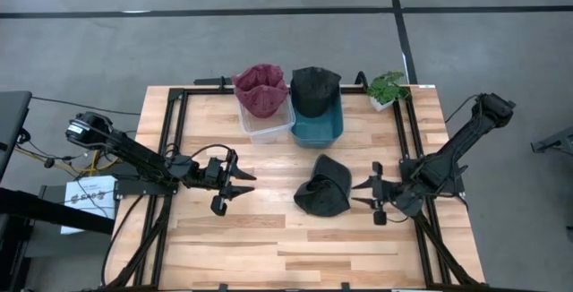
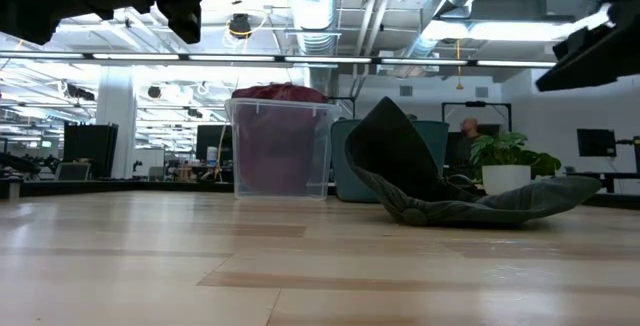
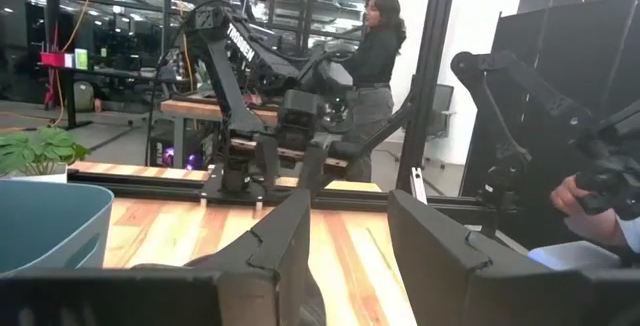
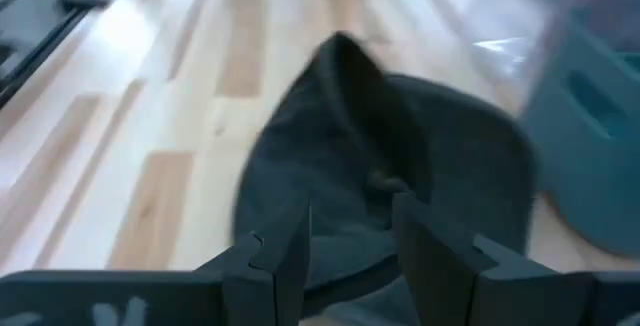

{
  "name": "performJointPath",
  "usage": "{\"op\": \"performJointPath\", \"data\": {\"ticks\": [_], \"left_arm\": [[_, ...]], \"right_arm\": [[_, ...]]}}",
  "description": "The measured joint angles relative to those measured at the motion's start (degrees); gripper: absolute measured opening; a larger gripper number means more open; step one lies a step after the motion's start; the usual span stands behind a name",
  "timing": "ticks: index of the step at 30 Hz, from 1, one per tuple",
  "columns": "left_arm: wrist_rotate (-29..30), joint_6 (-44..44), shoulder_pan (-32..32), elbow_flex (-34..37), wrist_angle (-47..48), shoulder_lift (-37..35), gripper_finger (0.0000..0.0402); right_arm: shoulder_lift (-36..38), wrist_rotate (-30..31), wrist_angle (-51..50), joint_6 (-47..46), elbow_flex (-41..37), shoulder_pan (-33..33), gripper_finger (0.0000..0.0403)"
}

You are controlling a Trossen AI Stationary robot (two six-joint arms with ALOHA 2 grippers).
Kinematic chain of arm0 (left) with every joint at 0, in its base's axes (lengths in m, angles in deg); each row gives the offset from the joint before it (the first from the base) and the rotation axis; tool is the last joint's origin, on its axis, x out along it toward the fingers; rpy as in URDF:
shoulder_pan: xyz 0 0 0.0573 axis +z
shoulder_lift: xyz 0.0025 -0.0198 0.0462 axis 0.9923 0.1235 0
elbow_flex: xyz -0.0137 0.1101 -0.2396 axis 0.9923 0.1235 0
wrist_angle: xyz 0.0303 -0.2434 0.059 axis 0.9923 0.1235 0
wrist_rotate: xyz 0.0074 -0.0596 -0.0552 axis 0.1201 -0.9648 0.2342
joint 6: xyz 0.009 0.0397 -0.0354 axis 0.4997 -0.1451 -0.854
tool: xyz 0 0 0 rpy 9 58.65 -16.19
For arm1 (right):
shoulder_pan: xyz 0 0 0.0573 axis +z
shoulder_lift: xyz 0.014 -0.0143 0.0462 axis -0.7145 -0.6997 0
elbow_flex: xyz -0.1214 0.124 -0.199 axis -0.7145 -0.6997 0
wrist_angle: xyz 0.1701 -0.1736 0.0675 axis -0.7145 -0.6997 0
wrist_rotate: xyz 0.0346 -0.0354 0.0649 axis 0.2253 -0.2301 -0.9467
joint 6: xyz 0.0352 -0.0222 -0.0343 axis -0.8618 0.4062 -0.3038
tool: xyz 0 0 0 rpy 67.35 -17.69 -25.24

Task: Pick & Place hat
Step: Put the black cap into the blue bin

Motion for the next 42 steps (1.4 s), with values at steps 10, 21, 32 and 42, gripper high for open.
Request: {"op": "performJointPath", "data": {"ticks": [10, 21, 32, 42], "left_arm": [[-0.02, 4.65, 0.00, 0.00, -0.04, 0.00, 0.0135], [-0.86, 3.94, 0.36, -0.02, 2.95, 0.02, 0.0135], [-0.66, -0.46, 5.11, -0.04, 12.09, 0.02, 0.0135], [-0.68, -1.33, 5.54, -0.04, 16.92, 0.02, 0.0135]], "right_arm": [[0.00, 4.53, 6.92, -3.74, -1.95, 0.13, 0.0134], [-0.02, 5.12, 9.84, -0.85, -1.95, 0.13, 0.0134], [-0.04, 5.08, 9.75, -0.37, -1.92, 0.13, 0.0134], [-0.04, 5.05, 9.50, 1.08, -1.92, 0.11, 0.0134]]}}
